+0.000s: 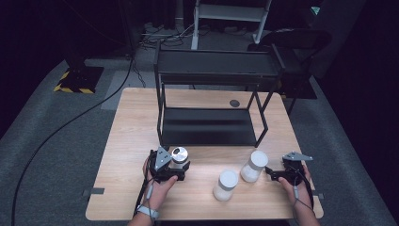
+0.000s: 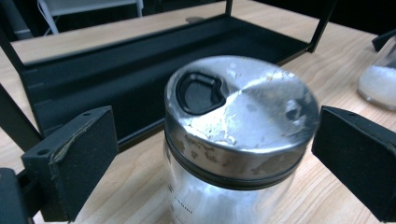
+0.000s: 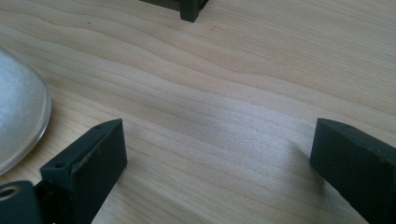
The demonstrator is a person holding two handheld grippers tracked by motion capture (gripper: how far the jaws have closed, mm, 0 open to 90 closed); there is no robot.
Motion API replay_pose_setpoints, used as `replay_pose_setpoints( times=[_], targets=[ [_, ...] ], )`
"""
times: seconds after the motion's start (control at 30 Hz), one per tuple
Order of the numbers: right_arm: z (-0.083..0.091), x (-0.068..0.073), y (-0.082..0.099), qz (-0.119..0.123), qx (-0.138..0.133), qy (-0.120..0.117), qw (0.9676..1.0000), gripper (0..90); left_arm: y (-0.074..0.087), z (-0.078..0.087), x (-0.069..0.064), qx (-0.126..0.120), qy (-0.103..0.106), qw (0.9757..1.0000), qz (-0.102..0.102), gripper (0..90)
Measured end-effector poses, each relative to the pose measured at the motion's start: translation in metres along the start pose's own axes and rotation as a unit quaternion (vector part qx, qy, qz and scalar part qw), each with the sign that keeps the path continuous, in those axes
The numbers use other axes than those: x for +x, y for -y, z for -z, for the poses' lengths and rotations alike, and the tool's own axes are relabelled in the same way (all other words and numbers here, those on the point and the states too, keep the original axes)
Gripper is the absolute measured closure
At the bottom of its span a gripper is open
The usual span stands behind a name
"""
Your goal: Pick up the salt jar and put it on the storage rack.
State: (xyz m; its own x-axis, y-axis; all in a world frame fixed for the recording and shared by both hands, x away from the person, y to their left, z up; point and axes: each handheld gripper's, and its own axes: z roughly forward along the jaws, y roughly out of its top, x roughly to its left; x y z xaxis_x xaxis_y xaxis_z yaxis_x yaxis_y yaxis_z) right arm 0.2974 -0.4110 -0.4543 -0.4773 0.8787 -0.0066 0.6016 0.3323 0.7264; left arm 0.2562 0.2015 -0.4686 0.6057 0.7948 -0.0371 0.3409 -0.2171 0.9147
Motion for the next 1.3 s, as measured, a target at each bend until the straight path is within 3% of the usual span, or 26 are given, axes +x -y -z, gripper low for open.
replay_pose_setpoints(
  times=[0.43, 0.57, 0.67, 0.97, 1.3],
  targets=[
    [0.000, 0.000, 0.000, 0.000, 0.000, 0.001, 1.0000, 3.3, -0.007, -0.011, -0.002, 0.048, -0.012, 0.9987, -0.014, 7.1],
    [0.000, 0.000, 0.000, -0.001, 0.000, 0.001, 1.0000, 3.3, -0.008, -0.012, 0.000, 0.050, -0.004, 0.9986, -0.014, 14.5],
    [0.000, 0.000, 0.000, -0.001, 0.000, 0.001, 1.0000, 3.3, -0.008, -0.011, 0.002, 0.045, 0.009, 0.9987, -0.023, 29.9],
    [0.000, 0.000, 0.000, -0.001, 0.000, 0.001, 1.0000, 3.3, -0.014, -0.011, -0.002, 0.052, 0.004, 0.9981, -0.034, 30.0],
    [0.000, 0.000, 0.000, -0.001, 0.000, 0.001, 1.0000, 3.3, -0.026, -0.008, -0.005, 0.041, 0.011, 0.9986, -0.032, 30.0]
  ],
)
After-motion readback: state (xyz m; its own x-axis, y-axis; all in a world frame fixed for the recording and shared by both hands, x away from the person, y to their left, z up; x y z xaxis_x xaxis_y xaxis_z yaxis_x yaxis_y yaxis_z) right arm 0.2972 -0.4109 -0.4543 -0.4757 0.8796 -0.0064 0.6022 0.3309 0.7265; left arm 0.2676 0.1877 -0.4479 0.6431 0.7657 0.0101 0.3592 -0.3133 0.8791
